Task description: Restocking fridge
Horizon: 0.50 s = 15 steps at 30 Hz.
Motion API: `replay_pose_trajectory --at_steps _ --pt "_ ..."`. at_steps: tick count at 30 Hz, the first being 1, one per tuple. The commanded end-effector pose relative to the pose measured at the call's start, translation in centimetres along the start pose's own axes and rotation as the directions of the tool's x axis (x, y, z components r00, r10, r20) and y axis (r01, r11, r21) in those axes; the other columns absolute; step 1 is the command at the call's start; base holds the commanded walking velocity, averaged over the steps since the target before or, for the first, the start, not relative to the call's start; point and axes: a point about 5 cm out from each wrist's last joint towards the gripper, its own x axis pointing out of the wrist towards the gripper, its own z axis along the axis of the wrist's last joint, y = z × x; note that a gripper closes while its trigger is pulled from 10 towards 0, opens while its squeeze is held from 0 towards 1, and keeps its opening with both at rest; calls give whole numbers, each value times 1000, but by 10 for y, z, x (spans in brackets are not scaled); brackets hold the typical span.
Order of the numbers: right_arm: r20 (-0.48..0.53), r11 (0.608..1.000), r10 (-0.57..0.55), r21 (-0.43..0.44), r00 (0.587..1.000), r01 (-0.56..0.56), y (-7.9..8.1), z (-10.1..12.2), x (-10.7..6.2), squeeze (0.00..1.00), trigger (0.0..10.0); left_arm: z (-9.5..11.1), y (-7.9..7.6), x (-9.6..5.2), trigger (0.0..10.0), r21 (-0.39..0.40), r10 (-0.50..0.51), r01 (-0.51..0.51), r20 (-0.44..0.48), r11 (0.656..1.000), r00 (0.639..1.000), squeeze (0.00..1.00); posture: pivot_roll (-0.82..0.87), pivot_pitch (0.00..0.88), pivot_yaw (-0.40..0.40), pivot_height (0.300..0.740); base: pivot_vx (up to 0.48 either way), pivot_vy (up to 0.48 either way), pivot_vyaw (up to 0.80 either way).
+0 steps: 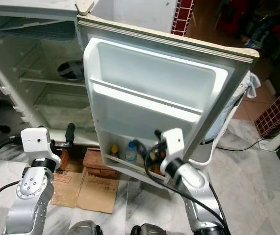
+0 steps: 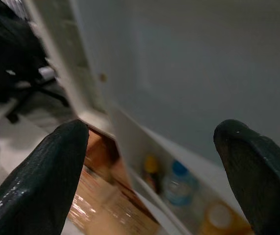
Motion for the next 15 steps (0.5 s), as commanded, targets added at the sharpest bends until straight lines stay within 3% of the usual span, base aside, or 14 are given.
replay_pose_trajectory --at_steps 1,8,15 --pt "-7 999 -44 -1 999 44 -11 3 -3 0 10000 2 0 1 10000 13 2 -3 2 1000 1000 0 54 55 -41 740 0 0 0" --pt "-129 971 -218 -124 967 202 -35 -12 -9 0 10000 3 1 0 10000 10 -7 7 7 1000 1000 0 57 59 -37 740 0 -343 0" --pt "-155 980 -199 -58 968 192 -38 -18 -13 0 10000 3 3 -1 10000 11 -4 4 6 1000 1000 0 58 61 -33 740 0 -460 0"
